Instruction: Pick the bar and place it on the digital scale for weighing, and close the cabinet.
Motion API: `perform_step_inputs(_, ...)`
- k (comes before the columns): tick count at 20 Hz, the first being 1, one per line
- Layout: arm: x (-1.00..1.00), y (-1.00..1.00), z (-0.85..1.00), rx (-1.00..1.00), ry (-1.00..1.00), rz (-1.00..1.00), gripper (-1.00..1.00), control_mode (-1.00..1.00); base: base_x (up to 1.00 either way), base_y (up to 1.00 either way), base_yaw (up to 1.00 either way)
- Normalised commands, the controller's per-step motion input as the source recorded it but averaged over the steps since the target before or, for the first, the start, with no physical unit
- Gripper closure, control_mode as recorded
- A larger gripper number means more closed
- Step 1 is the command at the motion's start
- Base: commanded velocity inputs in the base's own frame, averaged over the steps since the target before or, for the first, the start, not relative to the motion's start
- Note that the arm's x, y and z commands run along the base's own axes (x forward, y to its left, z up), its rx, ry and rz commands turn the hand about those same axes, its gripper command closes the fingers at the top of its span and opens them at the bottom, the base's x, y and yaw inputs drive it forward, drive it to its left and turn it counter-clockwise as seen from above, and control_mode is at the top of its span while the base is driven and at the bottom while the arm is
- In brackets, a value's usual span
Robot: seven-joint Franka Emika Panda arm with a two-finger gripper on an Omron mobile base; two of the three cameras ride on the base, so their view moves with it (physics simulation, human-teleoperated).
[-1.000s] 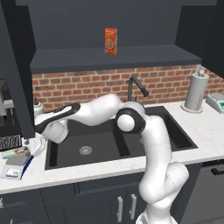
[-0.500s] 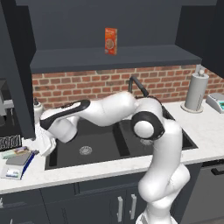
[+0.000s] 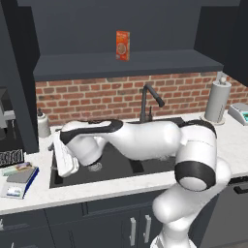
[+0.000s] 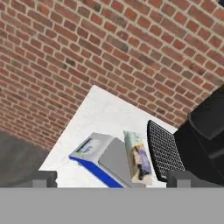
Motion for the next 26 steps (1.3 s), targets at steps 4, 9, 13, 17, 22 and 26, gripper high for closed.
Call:
perform_step_inputs(4,-0.29,-0.57,0.7,0.17,-0.12,-0.17,-1.0,-1.0,0.0,0.0,0.0)
perform_step_inputs(9,-0.32,-0.65,0.86,0.2,-0.07,-0.15,-1.0,-1.0,0.0,0.0,0.0)
perform_step_inputs(13,-0.38,-0.61,0.93,0.1,0.0,-0.13,-1.0,-1.0,0.0,0.0,0.0)
perform_step_inputs(17,-0.61,-0.88,0.74,0.01,0.01,-0.21,-1.0,-1.0,0.0,0.0,0.0)
perform_step_inputs(22,-0.41,-0.66,0.76,-0.12,-0.16,-0.25,-1.0,-1.0,0.0,0.0,0.0)
perform_step_inputs(26,-0.38,-0.47,0.56,-0.3,-0.36,-0.24,-1.0,-1.0,0.0,0.0,0.0)
